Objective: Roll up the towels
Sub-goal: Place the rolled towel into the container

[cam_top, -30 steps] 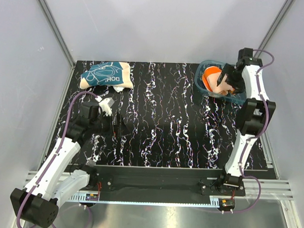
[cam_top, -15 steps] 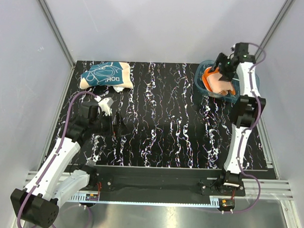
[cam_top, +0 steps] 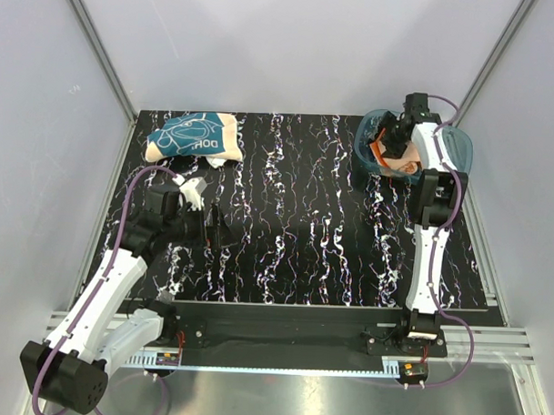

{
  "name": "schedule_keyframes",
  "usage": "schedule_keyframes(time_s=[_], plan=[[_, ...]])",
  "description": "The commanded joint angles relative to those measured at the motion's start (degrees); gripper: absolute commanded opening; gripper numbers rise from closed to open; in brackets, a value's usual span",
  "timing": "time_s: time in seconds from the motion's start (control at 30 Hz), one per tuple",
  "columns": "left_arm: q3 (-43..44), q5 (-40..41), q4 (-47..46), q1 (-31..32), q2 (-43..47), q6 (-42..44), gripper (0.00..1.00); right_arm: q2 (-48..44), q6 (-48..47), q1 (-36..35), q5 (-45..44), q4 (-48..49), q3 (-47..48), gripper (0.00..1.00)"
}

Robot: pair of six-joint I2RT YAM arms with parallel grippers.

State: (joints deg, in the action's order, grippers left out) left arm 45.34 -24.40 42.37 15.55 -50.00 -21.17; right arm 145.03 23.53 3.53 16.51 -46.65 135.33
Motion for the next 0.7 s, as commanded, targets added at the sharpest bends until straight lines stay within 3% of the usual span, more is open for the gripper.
schedule_keyframes(time_s=[0.0, 0.23, 0.5, 0.67], plan=[[0.0, -0.3, -1.8, -0.3, -0.4, 0.6, 0.99, -1.5, 6.8, 1.3, -11.2, 6.0, -3.0, 0.76], [0.0, -0.3, -1.7, -0.3, -0.7, 0.6, 0.99, -2.2, 13.0, 2.6, -27.0, 4.9, -3.8, 0.82], [0.0, -0.3, -1.6, -0.3, -0.7, 0.6, 0.99, -5.2, 18.5, 7.2, -33.2, 6.1, -7.5, 0.84], [0.0, -0.3, -1.6, -0.3, -1.1, 0.6, 0.99, -4.7, 19.6, 10.1, -35.2, 4.6, -4.6, 0.88]])
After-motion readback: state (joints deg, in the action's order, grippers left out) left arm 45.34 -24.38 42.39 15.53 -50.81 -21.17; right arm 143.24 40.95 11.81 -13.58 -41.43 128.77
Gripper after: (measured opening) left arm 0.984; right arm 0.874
